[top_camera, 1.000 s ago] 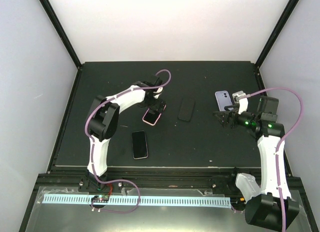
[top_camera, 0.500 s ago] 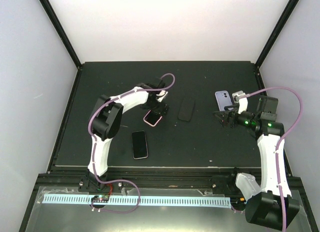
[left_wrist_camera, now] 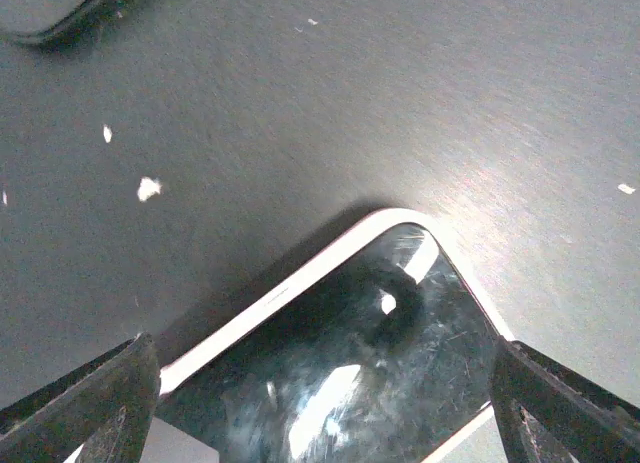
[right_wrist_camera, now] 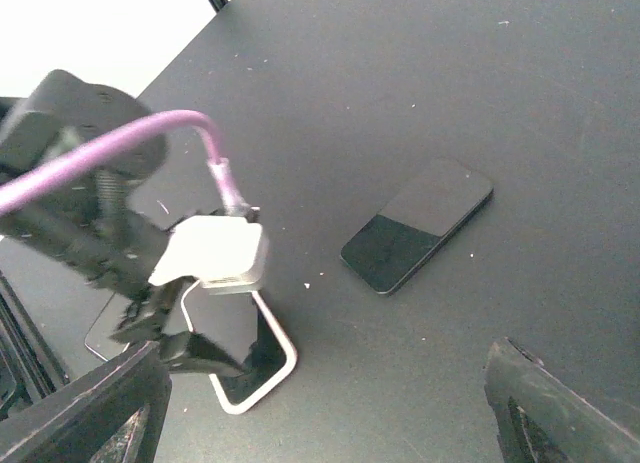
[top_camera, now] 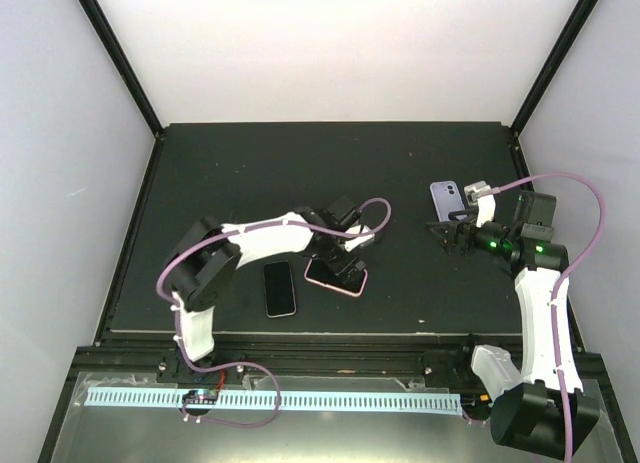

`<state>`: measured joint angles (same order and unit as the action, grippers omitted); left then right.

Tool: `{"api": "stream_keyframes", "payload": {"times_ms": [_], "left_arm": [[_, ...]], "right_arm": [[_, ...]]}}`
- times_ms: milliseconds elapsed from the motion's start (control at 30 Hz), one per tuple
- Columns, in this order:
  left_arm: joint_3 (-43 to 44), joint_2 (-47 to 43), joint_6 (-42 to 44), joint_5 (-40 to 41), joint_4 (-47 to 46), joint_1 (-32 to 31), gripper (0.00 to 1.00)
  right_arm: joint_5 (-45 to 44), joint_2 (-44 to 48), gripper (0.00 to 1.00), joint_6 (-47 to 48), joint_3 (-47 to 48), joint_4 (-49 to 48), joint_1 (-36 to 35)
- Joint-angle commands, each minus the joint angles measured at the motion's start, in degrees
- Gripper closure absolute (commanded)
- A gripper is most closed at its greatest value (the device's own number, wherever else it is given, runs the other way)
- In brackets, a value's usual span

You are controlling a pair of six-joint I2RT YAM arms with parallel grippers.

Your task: Take the phone out of the phone case

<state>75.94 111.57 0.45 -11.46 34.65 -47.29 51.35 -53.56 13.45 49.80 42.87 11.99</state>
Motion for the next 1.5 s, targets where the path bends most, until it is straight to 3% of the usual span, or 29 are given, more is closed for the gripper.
{"api": "stream_keyframes", "payload": {"times_ms": [0, 233, 400, 600, 800, 1067, 1467], "left_arm": [[-4.9, -10.9, -5.9, 3.8, -2.0, -0.6, 0.09], [-20.3, -25.6, -30.5, 11.1, -7.2, -0.9, 0.01], [-27.8, -29.4, -45.5, 11.2, -9.0, -1.7, 0.01], [-31.4, -28.5, -55.9, 8.2, -15.7, -3.8, 0.01], [-29.0, -22.1, -57.4, 3.4, -21.1, -4.0, 0.01], [-20.8, -14.3, -57.2, 4.7, -20.6, -4.2, 0.01], [3.4, 2.4, -53.3, 17.1, -0.1, -6.7, 0.01]], "right_arm": [[0.8, 0.1, 0.14, 1.2, 1.2, 0.0, 0.0], [0.9, 0.4, 0.13, 1.4, 1.3, 0.1, 0.0], [1.1, -0.1, 0.13, 1.3, 1.4, 0.1, 0.0], [1.0, -0.3, 0.13, 1.5, 1.5, 0.3, 0.0], [0.8, -0.2, 0.13, 1.5, 1.5, 0.4, 0.0], [0.3, 0.1, 0.13, 1.7, 1.7, 0.7, 0.0], [0.3, 0.1, 0.13, 1.8, 2.0, 1.0, 0.0]]}}
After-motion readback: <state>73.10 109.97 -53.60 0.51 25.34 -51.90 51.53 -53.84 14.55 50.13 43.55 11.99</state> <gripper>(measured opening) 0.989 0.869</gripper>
